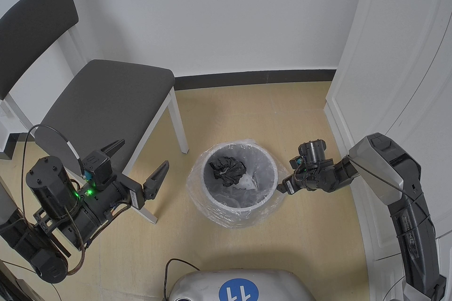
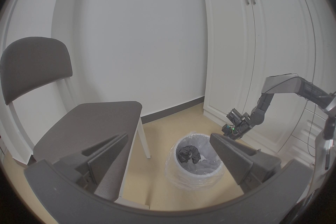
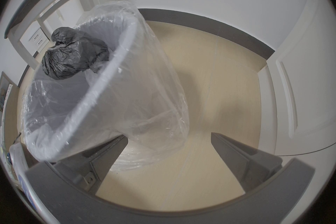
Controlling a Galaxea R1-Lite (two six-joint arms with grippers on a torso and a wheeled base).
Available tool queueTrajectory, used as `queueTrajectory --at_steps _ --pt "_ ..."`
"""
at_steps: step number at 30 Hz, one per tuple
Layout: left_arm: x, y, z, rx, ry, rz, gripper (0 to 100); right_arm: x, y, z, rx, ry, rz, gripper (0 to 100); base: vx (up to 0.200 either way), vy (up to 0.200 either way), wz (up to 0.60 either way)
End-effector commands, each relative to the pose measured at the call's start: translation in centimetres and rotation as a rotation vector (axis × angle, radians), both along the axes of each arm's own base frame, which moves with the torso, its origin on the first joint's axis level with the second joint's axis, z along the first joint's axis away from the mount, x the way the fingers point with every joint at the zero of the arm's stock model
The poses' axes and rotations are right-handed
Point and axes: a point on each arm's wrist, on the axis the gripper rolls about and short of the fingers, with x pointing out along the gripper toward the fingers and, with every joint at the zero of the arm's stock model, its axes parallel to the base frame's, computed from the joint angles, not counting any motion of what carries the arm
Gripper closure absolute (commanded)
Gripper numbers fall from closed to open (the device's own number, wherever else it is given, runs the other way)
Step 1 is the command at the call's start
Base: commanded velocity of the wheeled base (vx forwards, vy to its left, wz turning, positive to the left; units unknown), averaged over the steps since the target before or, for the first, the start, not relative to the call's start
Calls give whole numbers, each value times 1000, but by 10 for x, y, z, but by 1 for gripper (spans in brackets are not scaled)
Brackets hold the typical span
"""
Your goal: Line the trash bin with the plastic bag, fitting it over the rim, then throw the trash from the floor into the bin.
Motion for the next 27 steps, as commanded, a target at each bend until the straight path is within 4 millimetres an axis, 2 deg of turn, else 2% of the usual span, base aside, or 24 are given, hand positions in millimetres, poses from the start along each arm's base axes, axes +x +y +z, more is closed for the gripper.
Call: queueTrajectory --at_steps 1,8,13,18,21,23,25,27 --pt "0 0 0 1 1 1 0 -3 -9 0 -8 14 -13 0 0 0 0" --pt "0 0 -1 1 2 -2 0 4 -42 15 -41 -12 -33 0 0 0 0" --pt "0 -1 -1 3 5 -2 0 14 -50 9 -37 -27 -55 0 0 0 0" --pt "3 -2 -8 15 29 -2 0 34 -53 -13 -41 -38 -77 0 0 0 0" --pt "4 -3 -10 19 36 -4 0 40 -52 -20 -45 -20 -79 0 0 0 0" --pt "5 -3 -12 22 43 -1 0 52 -50 -33 -45 -17 -79 0 0 0 0" --pt "5 -3 -13 24 47 -1 0 48 -50 -52 -55 28 -74 0 0 0 0" --pt "6 -3 -14 27 53 -1 0 46 -45 -55 -56 39 -59 0 0 0 0"
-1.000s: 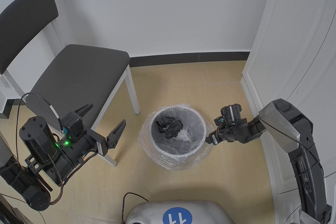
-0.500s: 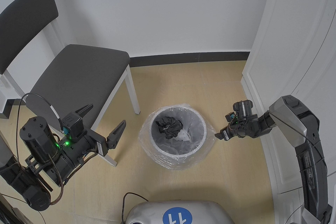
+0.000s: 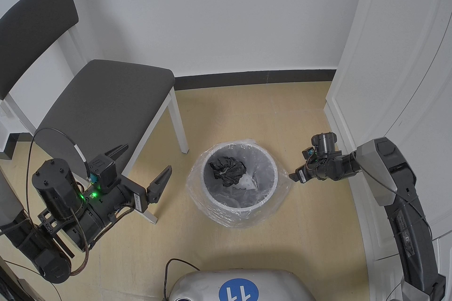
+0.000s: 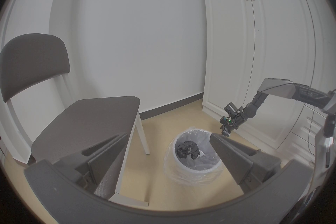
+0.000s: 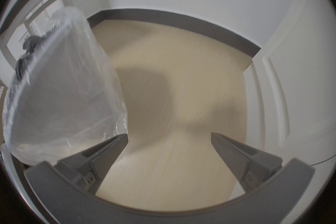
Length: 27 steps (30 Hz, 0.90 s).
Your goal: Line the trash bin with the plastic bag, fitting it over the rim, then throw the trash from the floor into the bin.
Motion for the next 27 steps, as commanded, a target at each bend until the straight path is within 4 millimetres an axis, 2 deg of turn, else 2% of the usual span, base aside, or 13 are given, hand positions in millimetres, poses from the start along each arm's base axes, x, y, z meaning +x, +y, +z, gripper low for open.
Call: queueTrajectory --at_steps 1,12,20,23,25,27 --pt "4 -2 -7 13 25 2 0 -2 7 -49 -12 85 22 0 0 0 0" --pt "5 -2 -10 18 35 3 0 -8 43 -44 16 67 124 0 0 0 0" --pt "4 -2 -10 19 36 2 0 -7 44 -47 25 42 122 0 0 0 0" --pt "4 -2 -10 19 36 2 0 -4 37 -45 28 36 107 0 0 0 0" --pt "4 -2 -10 18 35 2 0 -1 29 -36 42 23 79 0 0 0 0" --pt "3 -2 -8 15 29 0 0 1 24 -17 64 -1 56 0 0 0 0"
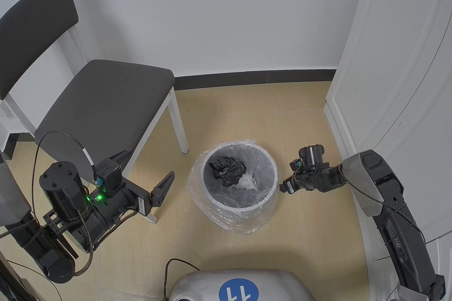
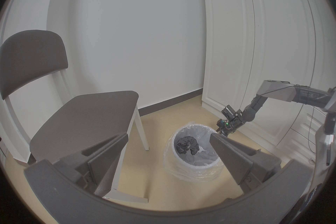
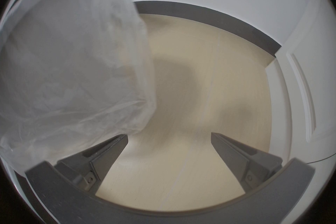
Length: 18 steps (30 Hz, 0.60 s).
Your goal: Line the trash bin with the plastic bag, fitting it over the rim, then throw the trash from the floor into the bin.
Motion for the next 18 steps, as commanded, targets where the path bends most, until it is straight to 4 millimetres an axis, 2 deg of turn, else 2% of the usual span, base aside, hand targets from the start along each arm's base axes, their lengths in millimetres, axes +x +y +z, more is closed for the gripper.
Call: queueTrajectory --at_steps 1,5,8,18 --pt "-2 0 2 -3 -7 -2 0 0 -11 30 28 -20 -38 0 0 0 0" --pt "-6 1 5 -6 -16 -7 0 -12 -20 44 28 -9 -50 0 0 0 0" --pt "-8 2 8 -12 -27 -8 0 -17 -21 47 28 -24 -53 0 0 0 0" --pt "-26 4 26 -45 -92 -36 0 -58 -33 90 20 -57 -79 0 0 0 0"
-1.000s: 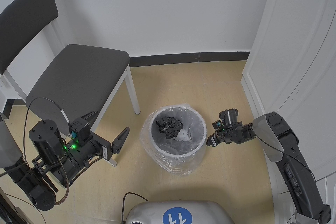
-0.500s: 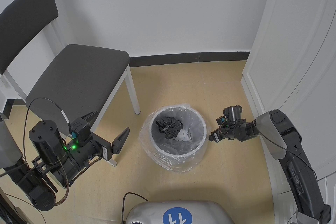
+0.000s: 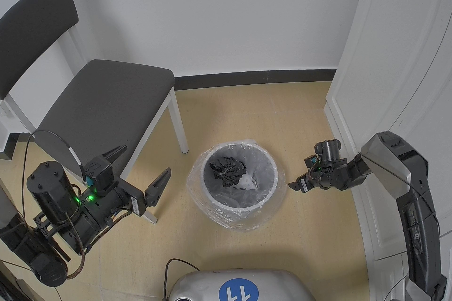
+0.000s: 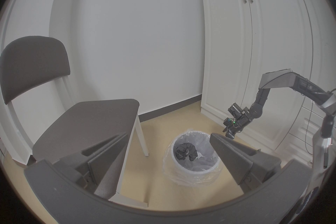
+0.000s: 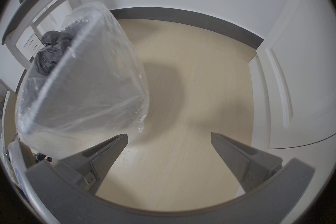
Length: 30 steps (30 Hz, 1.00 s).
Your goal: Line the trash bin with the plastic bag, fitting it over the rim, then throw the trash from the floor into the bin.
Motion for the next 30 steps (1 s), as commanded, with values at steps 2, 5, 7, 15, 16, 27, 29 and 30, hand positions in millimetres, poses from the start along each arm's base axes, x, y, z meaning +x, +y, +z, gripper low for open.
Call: queueTrajectory --at_steps 2,5,7,15,16,27,29,30 --pt "-19 0 16 -31 -59 -41 0 -25 -7 58 2 -92 -31 0 0 0 0" --pt "-31 1 15 -28 -53 -71 0 -42 -10 78 13 -135 -65 0 0 0 0" --pt "-35 2 14 -12 -54 -74 0 -59 -11 93 44 -167 -95 0 0 0 0" --pt "-19 9 13 29 -64 -6 0 -137 -28 158 134 -299 -170 0 0 0 0" --pt "-17 10 14 23 -68 5 0 -146 -30 165 135 -314 -179 0 0 0 0" --pt "-1 30 24 3 -113 126 0 -236 -49 207 279 -490 -321 0 0 0 0" --pt "5 33 28 -5 -130 200 0 -270 -54 211 381 -597 -338 0 0 0 0" --pt "6 33 29 -8 -132 211 0 -273 -55 212 395 -617 -338 0 0 0 0"
